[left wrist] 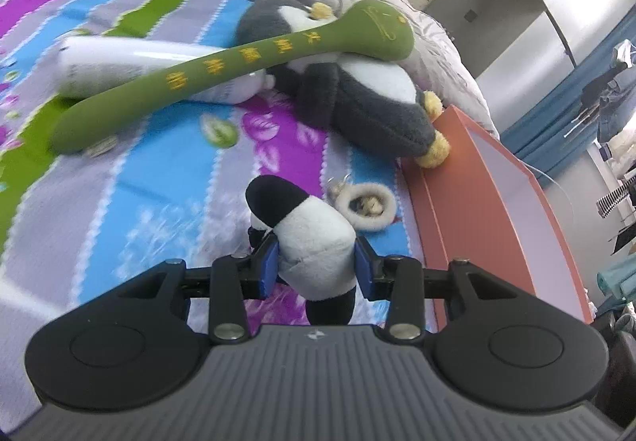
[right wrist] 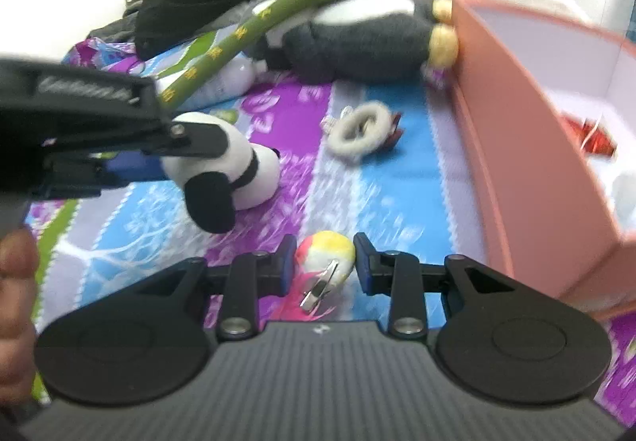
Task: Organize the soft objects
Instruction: 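Lift the panda plush and feathered ball and carry both over the pink box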
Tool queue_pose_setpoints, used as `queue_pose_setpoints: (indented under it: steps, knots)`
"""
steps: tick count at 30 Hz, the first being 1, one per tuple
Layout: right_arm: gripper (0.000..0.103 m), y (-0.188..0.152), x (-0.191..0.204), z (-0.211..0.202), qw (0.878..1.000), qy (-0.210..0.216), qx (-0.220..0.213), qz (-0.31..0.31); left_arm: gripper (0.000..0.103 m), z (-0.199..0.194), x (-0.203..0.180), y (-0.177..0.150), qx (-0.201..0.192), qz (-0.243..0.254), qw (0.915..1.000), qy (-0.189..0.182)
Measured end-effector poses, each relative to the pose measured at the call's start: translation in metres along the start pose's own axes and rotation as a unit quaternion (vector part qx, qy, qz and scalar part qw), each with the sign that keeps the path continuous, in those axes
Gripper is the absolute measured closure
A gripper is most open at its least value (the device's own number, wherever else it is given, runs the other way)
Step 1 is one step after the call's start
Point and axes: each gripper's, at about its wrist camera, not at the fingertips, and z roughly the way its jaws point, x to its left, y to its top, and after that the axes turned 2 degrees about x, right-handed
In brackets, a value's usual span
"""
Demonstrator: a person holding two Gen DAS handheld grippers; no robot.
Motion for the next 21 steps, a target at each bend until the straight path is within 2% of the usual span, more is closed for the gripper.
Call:
queue_pose_setpoints:
  steps: [4, 7, 9, 10, 12, 14, 17, 21]
  knots:
    - [0.069, -0.012, -0.001, 0.0, 1.0, 0.005, 0.016, 0.017, 0.057, -0.018, 0.012, -0.016, -0.001, -0.016, 0.9999, -0.001]
    - [0.068, -0.017, -0.004, 0.005, 0.999, 0.0, 0.028, 0.03, 0.055, -0.022, 0.021, -0.026, 0.018, -0.023, 0.9995, -0.009]
    - [0.068, -0.02, -0.006, 0.006, 0.999, -0.004, 0.031, 0.037, 0.049, -0.026, 0.026, -0.032, 0.032, -0.019, 0.9993, -0.006]
    - [0.068, -0.02, -0.007, 0.007, 0.999, -0.005, 0.035, 0.039, 0.048, -0.027, 0.026, -0.035, 0.041, -0.01, 0.9991, 0.0]
    - [0.068, -0.02, -0.007, 0.007, 0.998, -0.007, 0.038, 0.041, 0.037, -0.029, 0.025, -0.038, 0.063, 0.022, 0.9975, 0.023]
    - [0.067, -0.019, -0.007, 0.006, 0.998, -0.008, 0.039, 0.041, 0.034, -0.033, 0.024, -0.041, 0.074, 0.047, 0.9949, 0.05]
    - [0.062, -0.02, -0.008, 0.004, 0.998, -0.011, 0.038, 0.043, 0.034, -0.041, 0.026, -0.043, 0.071, 0.07, 0.9921, 0.077]
    - [0.062, -0.023, -0.008, 0.003, 0.999, -0.009, 0.039, 0.036, 0.033, -0.051, 0.022, -0.04, 0.055, 0.093, 0.991, 0.079]
